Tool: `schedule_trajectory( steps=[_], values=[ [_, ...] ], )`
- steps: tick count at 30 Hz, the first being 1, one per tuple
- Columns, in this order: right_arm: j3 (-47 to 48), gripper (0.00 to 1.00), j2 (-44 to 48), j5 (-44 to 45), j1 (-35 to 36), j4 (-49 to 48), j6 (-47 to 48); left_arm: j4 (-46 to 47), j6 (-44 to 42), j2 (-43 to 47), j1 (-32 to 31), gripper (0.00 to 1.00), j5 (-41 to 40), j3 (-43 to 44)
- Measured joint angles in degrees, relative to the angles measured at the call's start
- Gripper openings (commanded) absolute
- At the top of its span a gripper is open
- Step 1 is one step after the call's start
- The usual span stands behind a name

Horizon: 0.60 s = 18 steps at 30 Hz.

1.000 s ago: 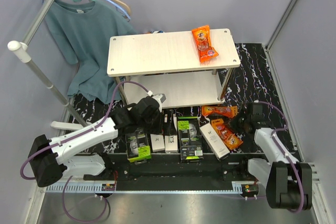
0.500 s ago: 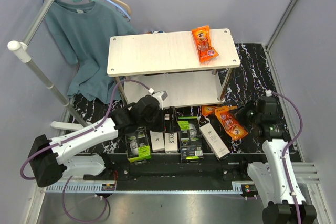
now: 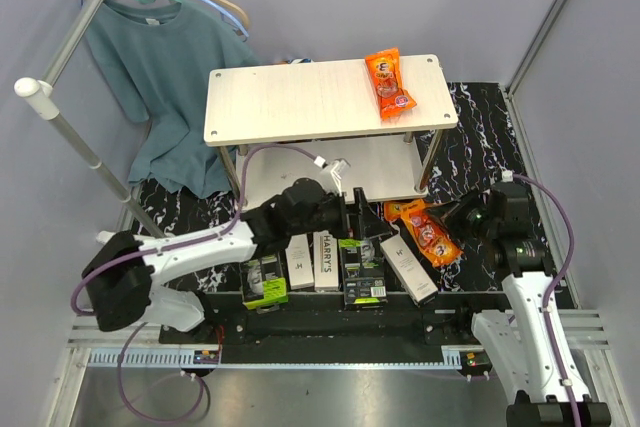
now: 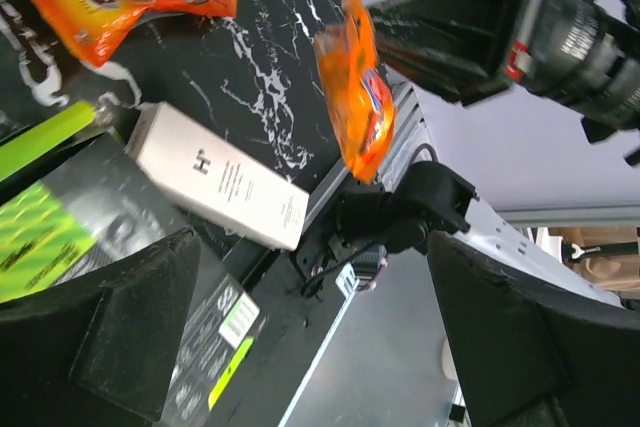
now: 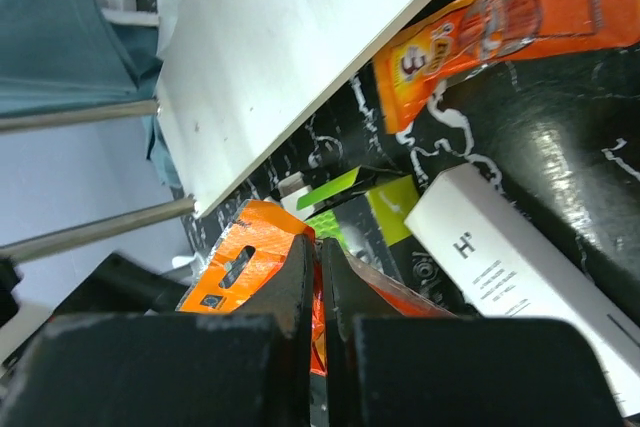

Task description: Place and organize the shaving razors onto the shelf

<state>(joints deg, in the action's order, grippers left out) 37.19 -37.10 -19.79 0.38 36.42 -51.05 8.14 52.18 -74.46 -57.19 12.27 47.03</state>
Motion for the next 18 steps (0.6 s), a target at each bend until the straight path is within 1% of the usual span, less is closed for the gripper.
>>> schedule_trajectory(
  steps=[4, 6, 10, 11, 13, 18],
  values=[
    [1.6, 0.00, -0.4, -0.8, 2.1, 0.0, -0.5, 2.6, 0.6, -7.8, -1.1, 0.93, 1.3, 4.8],
    [2.1, 0.00, -0.5, -0.9, 2.9, 0.0, -0.6, 2.9, 0.5, -11.2, -2.1, 0.89, 1.7, 8.2],
    [2.4, 0.00, -0.2, -0.9, 3.7, 0.0, -0.9, 4.6, 0.6, -14.9, -3.8, 0.82, 2.6, 12.9],
    [2.4, 0.00, -0.1, -0.9, 3.7, 0.1, -0.9, 5.0, 0.6, -15.3, -4.0, 0.80, 2.6, 13.3],
    [2.4, 0.00, 0.4, -1.0, 3.7, 0.5, -0.9, 5.7, 0.6, -16.3, -4.5, 0.73, 2.9, 14.1],
    [2.4, 0.00, 2.2, -1.4, 3.7, 1.8, -1.2, 6.2, 0.8, -18.8, -5.0, 0.61, 3.8, 15.7]
  ],
)
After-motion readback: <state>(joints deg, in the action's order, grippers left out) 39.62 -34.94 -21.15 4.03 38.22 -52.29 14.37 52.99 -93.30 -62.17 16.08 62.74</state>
